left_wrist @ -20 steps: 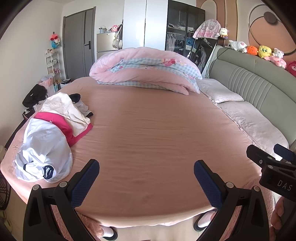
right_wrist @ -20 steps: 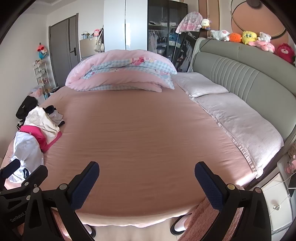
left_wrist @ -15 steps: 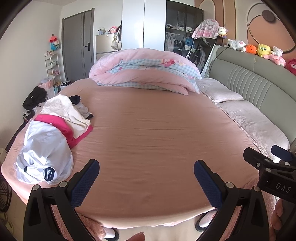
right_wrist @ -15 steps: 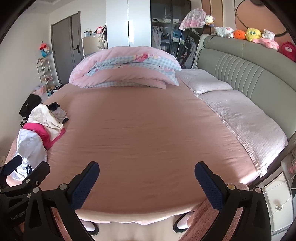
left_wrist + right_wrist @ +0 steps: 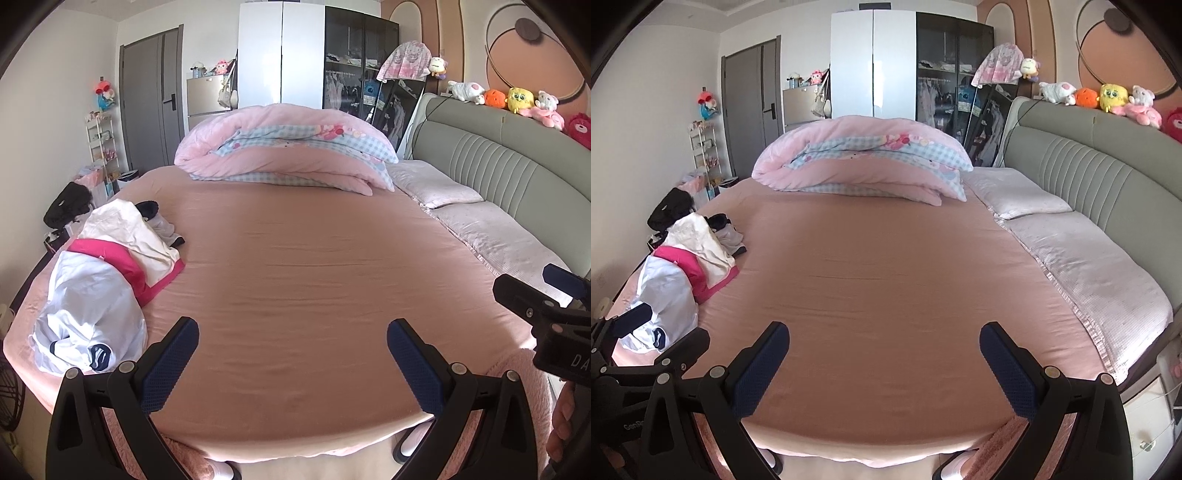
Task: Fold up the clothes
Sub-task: 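Move both tools toward the clothes pile on the bed edge, then grasp the light grey shirt's hem with both grippers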
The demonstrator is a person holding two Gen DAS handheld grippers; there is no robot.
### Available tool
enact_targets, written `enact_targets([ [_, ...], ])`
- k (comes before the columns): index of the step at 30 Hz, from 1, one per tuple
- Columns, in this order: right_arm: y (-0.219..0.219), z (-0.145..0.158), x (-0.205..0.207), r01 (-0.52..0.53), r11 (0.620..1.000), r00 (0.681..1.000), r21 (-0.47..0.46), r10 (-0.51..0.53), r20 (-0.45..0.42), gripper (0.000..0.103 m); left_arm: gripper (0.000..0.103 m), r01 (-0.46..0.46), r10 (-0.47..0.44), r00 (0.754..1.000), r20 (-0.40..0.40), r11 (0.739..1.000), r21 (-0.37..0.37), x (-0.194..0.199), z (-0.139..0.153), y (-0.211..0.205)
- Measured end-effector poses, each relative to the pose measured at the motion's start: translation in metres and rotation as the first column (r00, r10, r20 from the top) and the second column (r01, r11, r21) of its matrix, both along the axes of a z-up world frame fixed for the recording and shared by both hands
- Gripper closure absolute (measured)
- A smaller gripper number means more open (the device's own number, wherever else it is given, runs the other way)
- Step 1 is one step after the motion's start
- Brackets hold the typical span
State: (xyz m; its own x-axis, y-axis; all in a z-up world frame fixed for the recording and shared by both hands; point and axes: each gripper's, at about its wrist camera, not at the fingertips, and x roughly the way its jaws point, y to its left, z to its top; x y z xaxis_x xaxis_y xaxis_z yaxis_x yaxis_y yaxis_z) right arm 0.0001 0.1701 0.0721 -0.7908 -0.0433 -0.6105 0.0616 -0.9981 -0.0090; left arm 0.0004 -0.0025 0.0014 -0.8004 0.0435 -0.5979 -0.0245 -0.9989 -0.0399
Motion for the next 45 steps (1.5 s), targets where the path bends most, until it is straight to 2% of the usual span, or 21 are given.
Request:
enact_targets([
  [2, 0.006, 0.001, -0.002, -0.025, 0.999, 1.0, -0.035, 0.025, 0.007, 0.0, 0.001, 0.0, 0.0, 1.0, 0.004, 1.0, 0.017, -0.001, 0.0, -0.004],
  [5, 0.006, -0.002, -0.006, -0.069, 0.995, 0.997, -0.067, 0.071, 0.025, 0.0, 0.004, -0.053, 0.052, 0.998, 0.026, 0.998, 0.027, -0.002, -0.004, -0.027],
  [8, -0.002, -0.005, -0.017, -0.106, 0.99, 0.993, -0.096, 0.11, 0.04, 0.0, 0.016, -0.105, 0.103, 0.993, 0.049, 0.994, 0.036, -0.002, -0.008, -0.05],
  [10, -0.014, -0.007, -0.026, -0.159, 0.983, 0.986, -0.095, 0.163, 0.041, 0.0, 0.024, -0.14, 0.137, 0.988, 0.064, 0.989, 0.041, -0.003, -0.011, -0.065],
  [12, -0.036, -0.012, -0.038, -0.219, 0.972, 0.974, -0.079, 0.223, 0.048, 0.0, 0.025, -0.175, 0.171, 0.982, 0.079, 0.984, 0.046, -0.003, -0.014, -0.081],
  [16, -0.084, -0.023, -0.063, -0.341, 0.931, 0.931, -0.126, 0.354, 0.092, 0.0, 0.026, -0.247, 0.241, 0.964, 0.111, 0.967, 0.053, -0.003, -0.02, -0.113],
  [17, -0.099, -0.026, -0.068, -0.367, 0.921, 0.919, -0.128, 0.381, 0.1, 0.001, 0.026, -0.283, 0.275, 0.954, 0.12, 0.957, 0.058, -0.001, -0.022, -0.127],
  [20, -0.146, -0.036, -0.08, -0.447, 0.888, 0.882, -0.109, 0.458, 0.113, 0.013, 0.026, -0.392, 0.378, 0.911, 0.163, 0.918, 0.06, 0.002, -0.031, -0.172],
  [21, -0.163, -0.041, -0.083, -0.471, 0.876, 0.869, -0.101, 0.481, 0.119, 0.02, 0.029, -0.427, 0.412, 0.893, 0.181, 0.903, 0.052, 0.002, -0.035, -0.186],
  [22, -0.18, -0.047, -0.088, -0.494, 0.863, 0.852, -0.105, 0.505, 0.141, 0.03, 0.038, -0.459, 0.442, 0.874, 0.201, 0.888, 0.041, 0.001, -0.04, -0.201],
  [24, -0.214, -0.061, -0.098, -0.539, 0.833, 0.812, -0.122, 0.553, 0.188, 0.044, 0.044, -0.512, 0.495, 0.836, 0.237, 0.859, 0.012, -0.002, -0.049, -0.227],
  [27, -0.261, -0.085, -0.105, -0.593, 0.793, 0.756, -0.141, 0.608, 0.242, 0.046, 0.044, -0.571, 0.552, 0.788, 0.274, 0.821, -0.011, -0.004, -0.064, -0.267],
  [31, -0.318, -0.114, -0.109, -0.641, 0.757, 0.702, -0.128, 0.646, 0.301, 0.046, 0.044, -0.609, 0.575, 0.747, 0.335, 0.793, -0.004, -0.007, -0.087, -0.313],
  [36, -0.37, -0.151, -0.116, -0.678, 0.718, 0.627, -0.158, 0.678, 0.383, 0.046, 0.044, -0.602, 0.526, 0.738, 0.422, 0.796, 0.06, -0.012, -0.123, -0.346],
  [41, -0.409, -0.182, -0.12, -0.703, 0.695, 0.582, -0.149, 0.684, 0.439, 0.046, 0.044, -0.576, 0.468, 0.74, 0.483, 0.812, 0.096, -0.026, -0.156, -0.358],
  [45, -0.427, -0.196, -0.118, -0.725, 0.67, 0.548, -0.161, 0.701, 0.456, 0.035, 0.035, -0.558, 0.443, 0.753, 0.486, 0.822, 0.115, -0.036, -0.169, -0.364],
])
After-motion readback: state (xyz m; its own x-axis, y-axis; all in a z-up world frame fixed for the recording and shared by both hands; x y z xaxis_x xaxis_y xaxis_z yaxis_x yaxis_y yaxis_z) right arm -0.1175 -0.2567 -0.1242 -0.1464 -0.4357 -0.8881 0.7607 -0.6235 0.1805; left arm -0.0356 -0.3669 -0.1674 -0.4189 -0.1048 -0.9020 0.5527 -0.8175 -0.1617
